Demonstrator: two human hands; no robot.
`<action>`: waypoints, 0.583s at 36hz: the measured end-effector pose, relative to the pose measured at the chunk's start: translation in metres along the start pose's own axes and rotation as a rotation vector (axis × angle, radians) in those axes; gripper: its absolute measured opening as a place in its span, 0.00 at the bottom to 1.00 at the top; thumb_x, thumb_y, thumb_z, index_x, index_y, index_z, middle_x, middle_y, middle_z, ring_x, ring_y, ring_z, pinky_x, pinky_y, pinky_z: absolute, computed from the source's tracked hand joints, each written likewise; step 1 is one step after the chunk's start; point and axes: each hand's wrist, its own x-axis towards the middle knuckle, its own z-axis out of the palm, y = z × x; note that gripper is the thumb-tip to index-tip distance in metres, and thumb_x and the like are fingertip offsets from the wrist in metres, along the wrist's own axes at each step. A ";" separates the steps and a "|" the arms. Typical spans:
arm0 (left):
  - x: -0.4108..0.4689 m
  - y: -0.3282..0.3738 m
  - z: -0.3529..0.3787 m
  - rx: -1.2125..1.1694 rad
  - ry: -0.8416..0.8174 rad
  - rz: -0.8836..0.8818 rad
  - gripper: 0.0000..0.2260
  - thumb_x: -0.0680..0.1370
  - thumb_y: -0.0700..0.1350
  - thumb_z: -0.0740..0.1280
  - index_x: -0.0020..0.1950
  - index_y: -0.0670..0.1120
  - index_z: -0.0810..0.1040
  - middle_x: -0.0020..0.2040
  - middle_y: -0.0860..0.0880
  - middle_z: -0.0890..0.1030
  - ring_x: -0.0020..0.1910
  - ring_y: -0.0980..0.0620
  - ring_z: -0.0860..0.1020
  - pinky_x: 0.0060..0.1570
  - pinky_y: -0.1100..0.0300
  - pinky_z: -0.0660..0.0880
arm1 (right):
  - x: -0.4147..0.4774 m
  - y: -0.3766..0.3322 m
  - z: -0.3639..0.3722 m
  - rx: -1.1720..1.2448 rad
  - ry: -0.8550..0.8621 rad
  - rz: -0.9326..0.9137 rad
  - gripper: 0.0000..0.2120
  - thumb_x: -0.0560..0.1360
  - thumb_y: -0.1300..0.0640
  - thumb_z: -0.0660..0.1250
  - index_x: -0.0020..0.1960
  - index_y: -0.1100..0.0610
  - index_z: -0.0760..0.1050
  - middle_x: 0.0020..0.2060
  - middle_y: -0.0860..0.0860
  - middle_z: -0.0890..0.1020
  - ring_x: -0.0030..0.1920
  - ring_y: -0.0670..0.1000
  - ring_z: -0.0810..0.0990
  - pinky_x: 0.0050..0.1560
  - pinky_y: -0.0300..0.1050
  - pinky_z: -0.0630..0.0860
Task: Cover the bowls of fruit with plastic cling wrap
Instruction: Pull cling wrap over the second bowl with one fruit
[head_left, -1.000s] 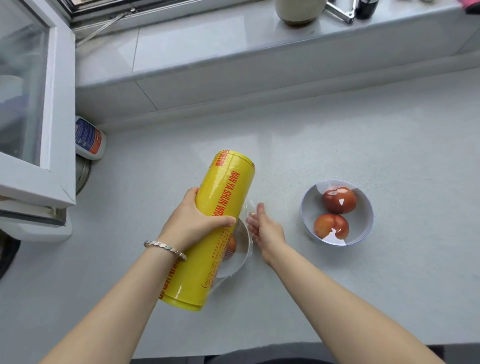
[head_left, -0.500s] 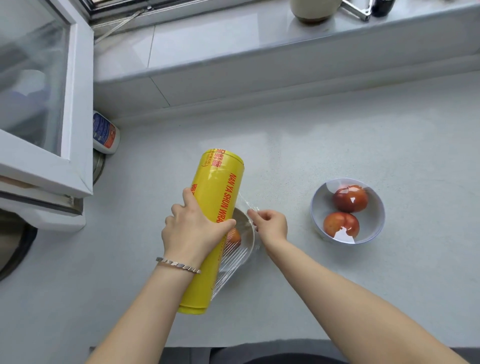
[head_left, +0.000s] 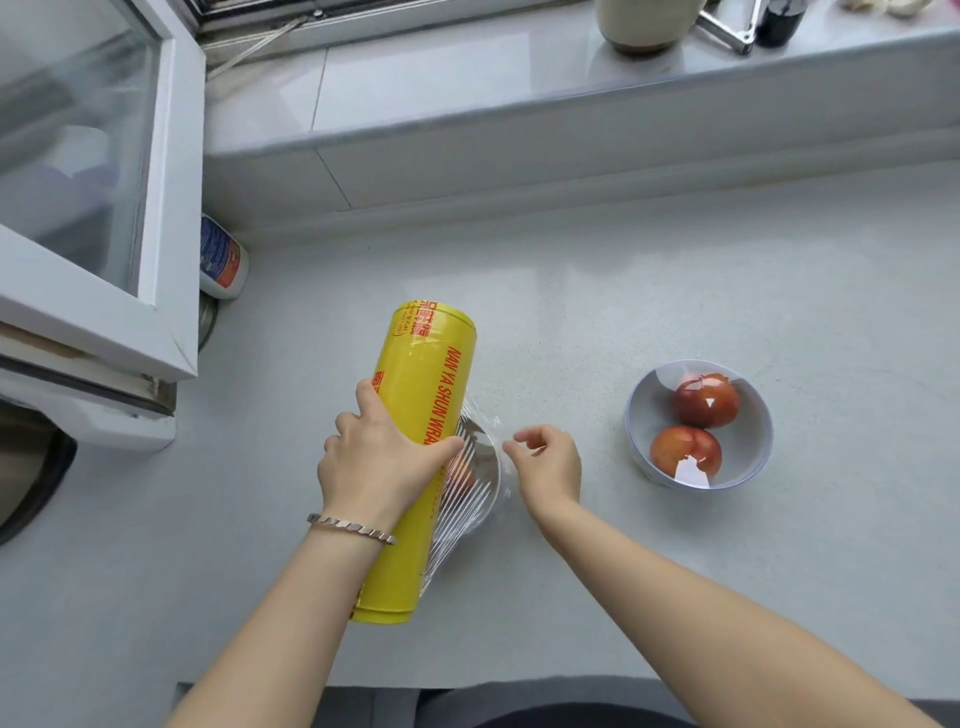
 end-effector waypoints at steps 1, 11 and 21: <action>0.000 0.000 0.000 -0.001 0.002 0.001 0.47 0.65 0.68 0.69 0.73 0.47 0.51 0.64 0.40 0.70 0.60 0.39 0.73 0.54 0.47 0.73 | -0.003 0.000 -0.002 -0.029 -0.020 -0.062 0.01 0.74 0.59 0.67 0.45 0.54 0.77 0.47 0.50 0.75 0.43 0.47 0.73 0.43 0.35 0.67; 0.002 -0.001 0.002 -0.005 0.017 0.002 0.49 0.63 0.67 0.70 0.73 0.47 0.51 0.64 0.39 0.70 0.61 0.38 0.72 0.54 0.47 0.72 | -0.026 0.005 0.015 -0.230 -0.232 -0.162 0.13 0.79 0.53 0.55 0.51 0.59 0.75 0.47 0.57 0.81 0.50 0.57 0.77 0.47 0.46 0.70; -0.001 -0.011 0.007 0.038 0.047 -0.032 0.51 0.63 0.67 0.70 0.73 0.45 0.49 0.63 0.37 0.69 0.61 0.36 0.71 0.56 0.47 0.71 | -0.029 0.003 0.009 -0.327 -0.193 -0.158 0.15 0.81 0.54 0.51 0.47 0.61 0.73 0.44 0.57 0.79 0.42 0.54 0.74 0.40 0.44 0.64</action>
